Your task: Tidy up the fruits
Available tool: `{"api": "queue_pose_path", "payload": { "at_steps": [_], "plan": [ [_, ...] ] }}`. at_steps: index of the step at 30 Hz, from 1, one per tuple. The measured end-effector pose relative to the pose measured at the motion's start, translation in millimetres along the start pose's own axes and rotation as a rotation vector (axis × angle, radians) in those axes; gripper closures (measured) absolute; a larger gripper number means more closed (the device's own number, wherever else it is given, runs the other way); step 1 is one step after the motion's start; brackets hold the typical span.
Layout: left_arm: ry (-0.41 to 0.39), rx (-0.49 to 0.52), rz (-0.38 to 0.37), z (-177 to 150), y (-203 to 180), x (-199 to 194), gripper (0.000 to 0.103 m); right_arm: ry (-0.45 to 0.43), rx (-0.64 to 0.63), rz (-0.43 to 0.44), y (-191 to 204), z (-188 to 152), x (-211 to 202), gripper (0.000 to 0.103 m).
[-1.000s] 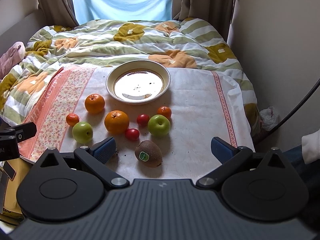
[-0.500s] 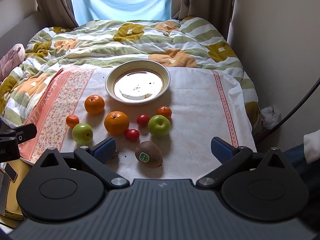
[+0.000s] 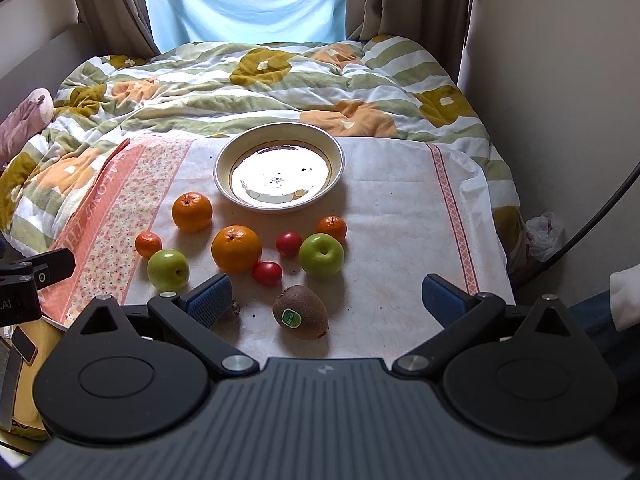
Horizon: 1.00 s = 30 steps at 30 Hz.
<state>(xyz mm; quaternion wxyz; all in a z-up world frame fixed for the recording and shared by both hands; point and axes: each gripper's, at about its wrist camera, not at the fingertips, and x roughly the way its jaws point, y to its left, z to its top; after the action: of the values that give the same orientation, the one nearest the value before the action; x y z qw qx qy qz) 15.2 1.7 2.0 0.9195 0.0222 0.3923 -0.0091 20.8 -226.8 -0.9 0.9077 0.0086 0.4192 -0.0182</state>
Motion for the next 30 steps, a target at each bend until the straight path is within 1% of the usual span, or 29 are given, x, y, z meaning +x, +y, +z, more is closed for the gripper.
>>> {"api": "queue_pose_path", "payload": {
  "at_steps": [2, 11, 13, 18, 20, 24, 26, 27, 30],
  "plan": [
    [-0.002, 0.001, 0.002, 0, 0, -1, 0.000, -0.001, -0.001, 0.000, 2, 4, 2, 0.000],
    [-0.004, 0.001, 0.004, 1, 1, -2, 0.000, -0.001, 0.001, 0.001, -4, 0, -3, 0.000],
    [-0.007, 0.004, 0.003, 3, 3, -4, 0.000, -0.003, 0.001, 0.001, 2, 6, -2, 0.000],
    [-0.011, 0.017, -0.042, 9, 4, -6, 0.000, -0.004, -0.008, -0.008, 10, 10, -2, 0.000],
    [-0.010, 0.030, -0.042, 10, 4, -4, 0.000, -0.005, -0.005, -0.008, 13, 12, -6, 0.000],
    [0.003, 0.062, -0.034, 12, 4, 10, 0.000, 0.016, 0.035, -0.005, 20, 14, 4, 0.000],
    [0.021, 0.069, -0.040, 10, 3, 22, 0.000, 0.031, 0.057, -0.014, 15, 6, 14, 0.000],
    [0.034, 0.072, -0.045, 9, 3, 30, 0.000, 0.040, 0.074, -0.016, 4, -2, 15, 0.000],
    [0.073, 0.068, -0.066, 7, 5, 54, 0.000, 0.059, 0.111, -0.016, 3, -9, 33, 0.000]
  ]
}}
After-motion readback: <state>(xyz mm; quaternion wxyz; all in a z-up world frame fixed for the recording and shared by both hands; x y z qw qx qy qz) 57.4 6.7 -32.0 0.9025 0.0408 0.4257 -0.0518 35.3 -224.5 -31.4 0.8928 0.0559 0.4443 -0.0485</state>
